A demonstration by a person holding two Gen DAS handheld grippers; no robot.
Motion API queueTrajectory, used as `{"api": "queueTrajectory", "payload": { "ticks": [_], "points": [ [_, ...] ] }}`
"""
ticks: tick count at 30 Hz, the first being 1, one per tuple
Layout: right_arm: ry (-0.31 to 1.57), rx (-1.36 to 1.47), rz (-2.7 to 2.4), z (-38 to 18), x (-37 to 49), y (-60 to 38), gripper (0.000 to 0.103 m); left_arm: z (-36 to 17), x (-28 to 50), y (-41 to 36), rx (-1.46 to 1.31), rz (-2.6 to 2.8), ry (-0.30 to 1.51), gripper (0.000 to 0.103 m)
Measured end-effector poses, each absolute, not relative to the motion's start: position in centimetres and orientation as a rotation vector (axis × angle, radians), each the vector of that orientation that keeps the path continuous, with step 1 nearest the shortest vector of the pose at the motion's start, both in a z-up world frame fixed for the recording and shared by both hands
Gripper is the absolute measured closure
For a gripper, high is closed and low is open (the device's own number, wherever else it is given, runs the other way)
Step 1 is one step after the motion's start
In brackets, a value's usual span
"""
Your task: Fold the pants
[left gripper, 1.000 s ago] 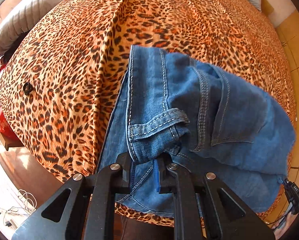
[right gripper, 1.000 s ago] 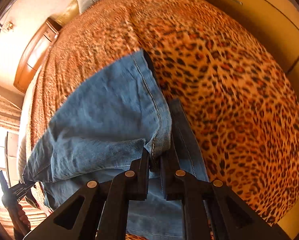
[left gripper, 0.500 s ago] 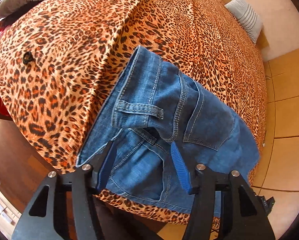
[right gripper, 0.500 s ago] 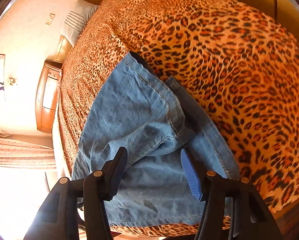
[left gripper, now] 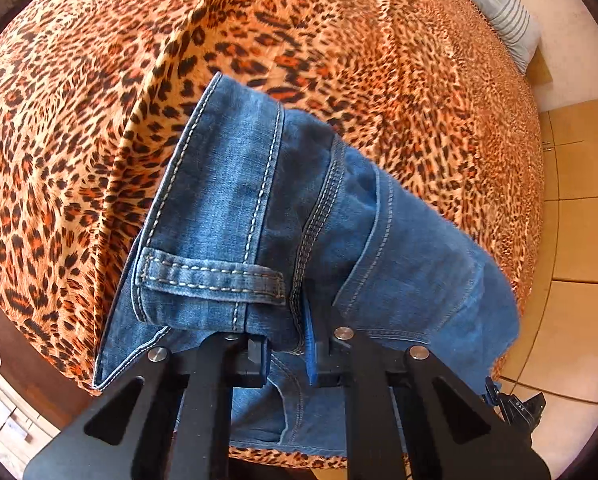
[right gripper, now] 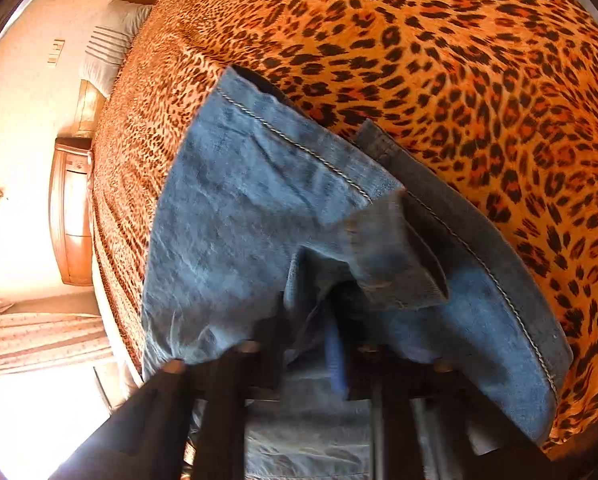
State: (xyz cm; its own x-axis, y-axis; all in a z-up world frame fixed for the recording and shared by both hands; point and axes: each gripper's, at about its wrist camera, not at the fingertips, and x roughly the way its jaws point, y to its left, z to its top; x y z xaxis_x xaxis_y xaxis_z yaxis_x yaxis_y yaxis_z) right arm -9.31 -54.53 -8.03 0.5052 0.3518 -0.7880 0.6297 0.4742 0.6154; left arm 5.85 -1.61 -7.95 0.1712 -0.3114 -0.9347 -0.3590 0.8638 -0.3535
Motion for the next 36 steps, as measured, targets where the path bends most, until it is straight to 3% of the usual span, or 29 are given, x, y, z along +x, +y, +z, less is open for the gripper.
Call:
{"api": "queueTrajectory", "payload": {
  "ticks": [6, 10, 13, 17, 19, 20, 21, 29, 31, 32, 33, 34, 35, 36],
  "points": [
    [0.912, 1.106, -0.027, -0.6, -13.3, -54.1, 0.101, 0.3, 1.1, -0.1, -0.539, -0.101, 1.258, 0.096],
    [0.985, 1.095, -0.07, -3.2, -18.6, -53.6, 0.1, -4.2, -2.2, 1.6, -0.557, -0.028, 1.35, 0.096],
    [1.064, 1.158, -0.16, -7.5, -21.2, -55.4, 0.096, -9.3, -3.0, 3.1, -0.758, 0.004, 1.505, 0.096],
    [1.017, 1.15, -0.12, -6.9, -20.6, -55.5, 0.093, -7.8, -2.4, 3.5, -0.761, 0.029, 1.406, 0.091],
    [1.004, 1.17, -0.101, -6.2, -19.6, -55.5, 0.073, -7.6, -1.9, 3.4, -0.807, 0.011, 1.396, 0.074],
    [1.004, 1.177, -0.105, -6.2, -19.2, -55.3, 0.048, -7.6, -1.7, 3.3, -0.818, 0.019, 1.388, 0.058],
    [1.0, 1.18, -0.114, -6.3, -19.0, -55.0, 0.038, -7.5, -1.6, 3.2, -0.82, 0.033, 1.374, 0.049],
    [1.002, 1.299, -0.151, -8.9, -16.1, -54.2, 0.038, -10.6, 1.8, -1.0, -0.764, 0.055, 1.419, 0.048],
    [1.005, 1.282, -0.169, -9.1, -14.8, -54.0, 0.039, -10.9, 3.1, -1.8, -0.715, 0.067, 1.42, 0.055],
    [1.004, 1.27, -0.167, -9.2, -14.0, -53.8, 0.043, -10.7, 4.0, -2.1, -0.692, 0.062, 1.42, 0.083],
    [1.01, 1.261, -0.153, -9.2, -13.2, -53.7, 0.061, -10.3, 4.9, -2.3, -0.674, 0.047, 1.421, 0.097],
    [1.025, 1.238, -0.147, -9.1, -12.5, -53.5, 0.075, -9.6, 5.5, -2.2, -0.676, 0.027, 1.414, 0.097],
    [1.019, 1.226, -0.132, -8.7, -11.9, -53.5, 0.096, -8.5, 5.9, -2.1, -0.689, 0.013, 1.384, 0.097],
    [0.991, 1.229, -0.107, -8.0, -11.2, -53.4, 0.096, -7.1, 6.0, -1.8, -0.694, -0.011, 1.352, 0.097]
  ]
}}
